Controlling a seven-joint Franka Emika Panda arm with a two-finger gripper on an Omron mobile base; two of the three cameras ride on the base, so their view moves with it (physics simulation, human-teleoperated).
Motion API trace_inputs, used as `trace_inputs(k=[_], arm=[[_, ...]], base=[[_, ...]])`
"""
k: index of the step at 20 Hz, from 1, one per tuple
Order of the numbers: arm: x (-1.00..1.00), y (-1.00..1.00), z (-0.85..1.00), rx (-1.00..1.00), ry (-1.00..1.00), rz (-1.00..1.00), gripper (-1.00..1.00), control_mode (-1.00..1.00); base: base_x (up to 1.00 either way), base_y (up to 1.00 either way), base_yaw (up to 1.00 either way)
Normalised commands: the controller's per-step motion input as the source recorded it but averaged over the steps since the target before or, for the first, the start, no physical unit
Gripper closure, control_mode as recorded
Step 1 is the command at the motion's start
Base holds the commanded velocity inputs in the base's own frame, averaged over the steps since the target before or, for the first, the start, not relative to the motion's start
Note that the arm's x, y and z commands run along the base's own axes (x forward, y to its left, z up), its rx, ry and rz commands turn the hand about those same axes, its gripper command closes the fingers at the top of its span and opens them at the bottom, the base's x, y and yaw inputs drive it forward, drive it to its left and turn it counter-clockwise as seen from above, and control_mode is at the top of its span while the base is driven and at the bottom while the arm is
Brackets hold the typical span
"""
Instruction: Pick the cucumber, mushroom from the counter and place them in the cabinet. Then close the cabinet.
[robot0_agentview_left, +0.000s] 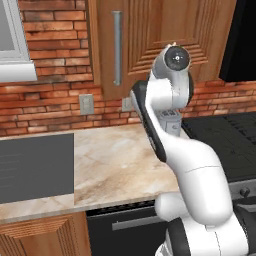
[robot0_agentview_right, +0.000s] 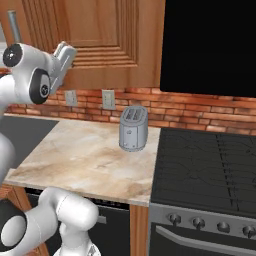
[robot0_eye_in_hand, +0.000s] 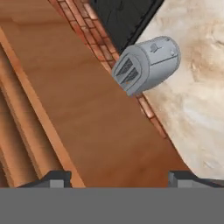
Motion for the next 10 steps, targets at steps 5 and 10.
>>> trace_inputs(k=[5,10], arm=[[1.0,-0.03,-1.0,-0.36,-0.37,-0.06,-1.0,-1.0],[1.0,-0.22,-0.54,-0.19,-0.05,-0.06,-1.0,-1.0]], base=[[0.0,0.0,0.0],[0.0,0.0,0.0]])
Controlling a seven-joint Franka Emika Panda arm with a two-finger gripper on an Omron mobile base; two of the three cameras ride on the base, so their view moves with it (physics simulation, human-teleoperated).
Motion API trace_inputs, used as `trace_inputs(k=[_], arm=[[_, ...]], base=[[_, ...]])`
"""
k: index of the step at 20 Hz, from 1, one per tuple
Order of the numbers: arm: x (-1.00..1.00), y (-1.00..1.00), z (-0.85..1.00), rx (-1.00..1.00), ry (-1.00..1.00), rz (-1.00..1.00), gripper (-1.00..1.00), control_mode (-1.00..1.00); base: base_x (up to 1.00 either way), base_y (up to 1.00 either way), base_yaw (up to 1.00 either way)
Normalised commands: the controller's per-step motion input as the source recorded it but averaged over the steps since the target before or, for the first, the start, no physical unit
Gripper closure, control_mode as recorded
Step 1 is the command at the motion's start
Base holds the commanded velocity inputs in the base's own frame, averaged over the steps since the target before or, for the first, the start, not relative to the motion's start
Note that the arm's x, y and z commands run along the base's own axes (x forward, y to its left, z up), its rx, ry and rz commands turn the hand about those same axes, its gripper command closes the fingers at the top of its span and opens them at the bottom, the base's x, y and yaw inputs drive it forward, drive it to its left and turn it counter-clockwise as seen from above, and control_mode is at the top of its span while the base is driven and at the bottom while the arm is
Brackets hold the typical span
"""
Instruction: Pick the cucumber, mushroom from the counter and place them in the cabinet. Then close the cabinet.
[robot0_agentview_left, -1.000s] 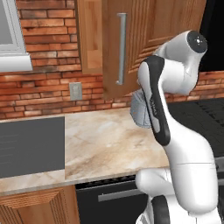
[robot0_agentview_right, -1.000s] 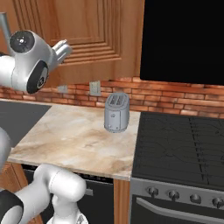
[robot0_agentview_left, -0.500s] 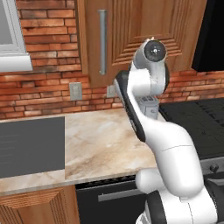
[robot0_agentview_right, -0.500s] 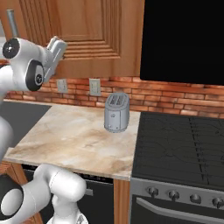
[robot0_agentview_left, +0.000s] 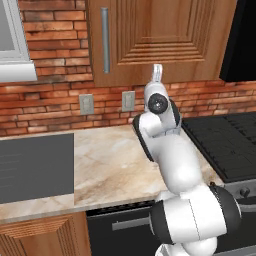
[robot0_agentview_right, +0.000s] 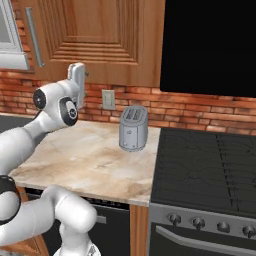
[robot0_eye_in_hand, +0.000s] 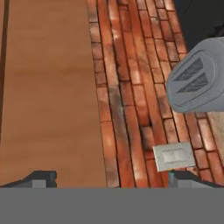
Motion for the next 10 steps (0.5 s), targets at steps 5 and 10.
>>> trace_inputs(k=[5,10], arm=[[1.0,-0.28,0.07,-0.08,0.13,-0.05,-1.0,-1.0],[1.0,-0.19,0.31,-0.08,0.18,-0.05,-1.0,-1.0]], base=[[0.0,0.0,0.0],[0.0,0.0,0.0]])
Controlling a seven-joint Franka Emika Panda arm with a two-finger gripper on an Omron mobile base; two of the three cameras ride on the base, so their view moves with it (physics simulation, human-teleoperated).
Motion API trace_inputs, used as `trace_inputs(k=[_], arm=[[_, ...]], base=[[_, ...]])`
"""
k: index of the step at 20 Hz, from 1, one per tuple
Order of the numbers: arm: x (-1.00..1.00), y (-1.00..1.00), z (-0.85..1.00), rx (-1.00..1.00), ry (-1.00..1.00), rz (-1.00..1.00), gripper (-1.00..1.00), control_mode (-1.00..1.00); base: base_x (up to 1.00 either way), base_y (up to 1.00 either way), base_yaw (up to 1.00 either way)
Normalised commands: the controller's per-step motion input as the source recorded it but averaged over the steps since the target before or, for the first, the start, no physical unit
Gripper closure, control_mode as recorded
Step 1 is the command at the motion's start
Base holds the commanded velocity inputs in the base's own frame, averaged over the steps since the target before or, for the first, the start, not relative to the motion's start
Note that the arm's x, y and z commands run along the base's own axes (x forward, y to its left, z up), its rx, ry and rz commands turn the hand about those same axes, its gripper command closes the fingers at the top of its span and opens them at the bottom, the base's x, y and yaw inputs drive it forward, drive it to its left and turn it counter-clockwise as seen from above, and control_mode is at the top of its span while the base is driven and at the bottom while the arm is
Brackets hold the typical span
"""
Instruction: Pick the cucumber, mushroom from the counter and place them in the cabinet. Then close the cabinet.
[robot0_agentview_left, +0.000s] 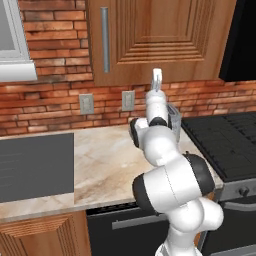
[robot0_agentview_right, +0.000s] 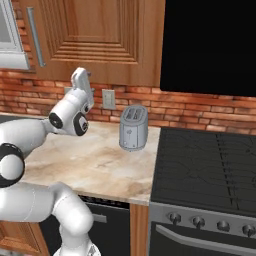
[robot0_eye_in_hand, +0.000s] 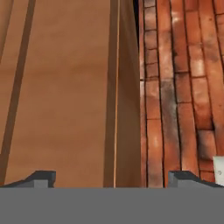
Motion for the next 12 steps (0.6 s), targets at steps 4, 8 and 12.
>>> trace_inputs(k=[4,8,12], arm=[[0.97,-0.06,0.04,-0.09,0.16,-0.03,-1.0,-1.0],[-0.11,-0.33,0.32,-0.07,0.17,-0.03,-1.0,-1.0],[-1.0,-0.45,0.62,-0.06,0.12,0.0,-1.0,-1.0]], base=[[0.0,0.0,0.0],[0.0,0.0,0.0],[0.0,0.0,0.0]])
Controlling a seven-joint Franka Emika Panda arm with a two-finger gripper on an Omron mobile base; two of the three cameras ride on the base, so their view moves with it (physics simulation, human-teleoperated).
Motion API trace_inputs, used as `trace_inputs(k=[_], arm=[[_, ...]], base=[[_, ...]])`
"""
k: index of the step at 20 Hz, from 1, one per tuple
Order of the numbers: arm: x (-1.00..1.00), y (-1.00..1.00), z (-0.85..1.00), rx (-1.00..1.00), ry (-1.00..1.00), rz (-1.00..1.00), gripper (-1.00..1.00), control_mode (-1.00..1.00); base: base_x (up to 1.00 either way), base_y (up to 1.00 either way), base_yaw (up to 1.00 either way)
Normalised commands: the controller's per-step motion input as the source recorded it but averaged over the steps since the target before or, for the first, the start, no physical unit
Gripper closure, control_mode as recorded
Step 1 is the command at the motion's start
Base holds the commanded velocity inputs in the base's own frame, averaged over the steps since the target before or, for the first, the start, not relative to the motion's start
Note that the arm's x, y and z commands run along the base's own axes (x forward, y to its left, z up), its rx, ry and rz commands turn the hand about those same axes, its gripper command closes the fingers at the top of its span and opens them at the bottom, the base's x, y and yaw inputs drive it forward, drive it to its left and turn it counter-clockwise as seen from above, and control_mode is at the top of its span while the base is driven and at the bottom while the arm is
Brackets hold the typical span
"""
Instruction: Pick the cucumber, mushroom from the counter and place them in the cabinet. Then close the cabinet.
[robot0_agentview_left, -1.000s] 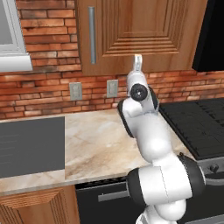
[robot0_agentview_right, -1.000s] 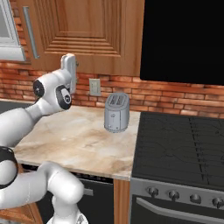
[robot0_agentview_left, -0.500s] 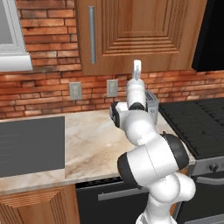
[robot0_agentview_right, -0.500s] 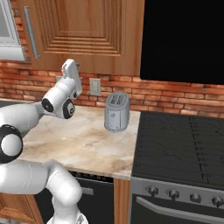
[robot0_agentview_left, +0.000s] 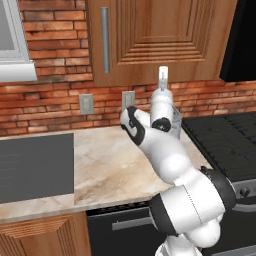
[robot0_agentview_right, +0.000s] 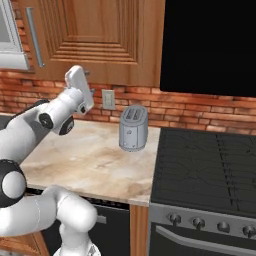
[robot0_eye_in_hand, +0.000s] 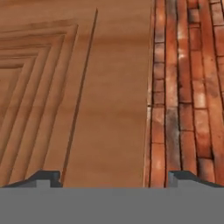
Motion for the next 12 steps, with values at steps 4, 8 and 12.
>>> trace_inputs(k=[4,8,12], arm=[[-1.0,-0.31,0.4,-0.1,0.02,0.0,-1.0,-1.0],[-1.0,-0.25,0.32,-0.1,0.0,0.02,-1.0,-1.0],[-1.0,-0.07,0.29,-0.11,0.0,0.07,-1.0,-1.0]], base=[[0.0,0.0,0.0],[0.0,0.0,0.0],[0.0,0.0,0.0]])
